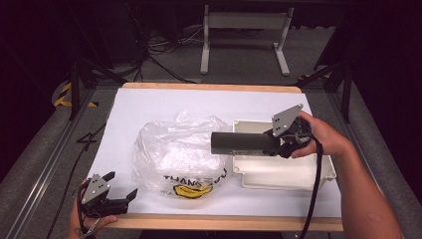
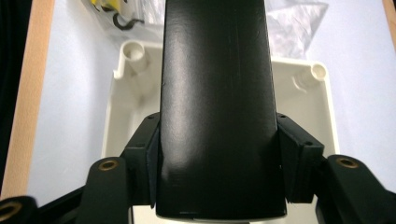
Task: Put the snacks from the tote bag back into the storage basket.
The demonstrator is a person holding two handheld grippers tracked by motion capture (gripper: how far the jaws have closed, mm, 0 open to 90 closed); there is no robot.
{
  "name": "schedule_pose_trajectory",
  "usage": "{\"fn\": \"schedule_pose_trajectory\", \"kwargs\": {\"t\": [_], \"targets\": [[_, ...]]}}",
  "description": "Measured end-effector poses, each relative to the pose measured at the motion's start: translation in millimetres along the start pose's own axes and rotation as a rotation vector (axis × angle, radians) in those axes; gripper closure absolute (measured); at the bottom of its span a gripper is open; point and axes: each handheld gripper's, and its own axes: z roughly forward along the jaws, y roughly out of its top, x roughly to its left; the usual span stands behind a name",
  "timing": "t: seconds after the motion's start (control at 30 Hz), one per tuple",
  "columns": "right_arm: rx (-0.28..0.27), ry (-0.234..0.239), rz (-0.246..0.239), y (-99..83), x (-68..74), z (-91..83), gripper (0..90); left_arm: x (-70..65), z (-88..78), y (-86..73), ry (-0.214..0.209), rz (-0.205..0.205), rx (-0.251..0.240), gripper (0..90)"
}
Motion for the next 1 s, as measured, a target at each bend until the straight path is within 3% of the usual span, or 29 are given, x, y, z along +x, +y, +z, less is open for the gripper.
{"fn": "schedule_pose_trajectory", "kwargs": {"t": [0.47,1.0], "targets": [[0.019,-0.047,0.063,-40.4,6.0,-22.8,42.8,-1.1,8.3,4.1,-0.014,0.014,0.008,5.8],[0.043,-0.036,0.104,-69.0,8.3,-26.9,42.8,-1.1,9.4,3.1,-0.015,0.015,0.021,5.8]]}}
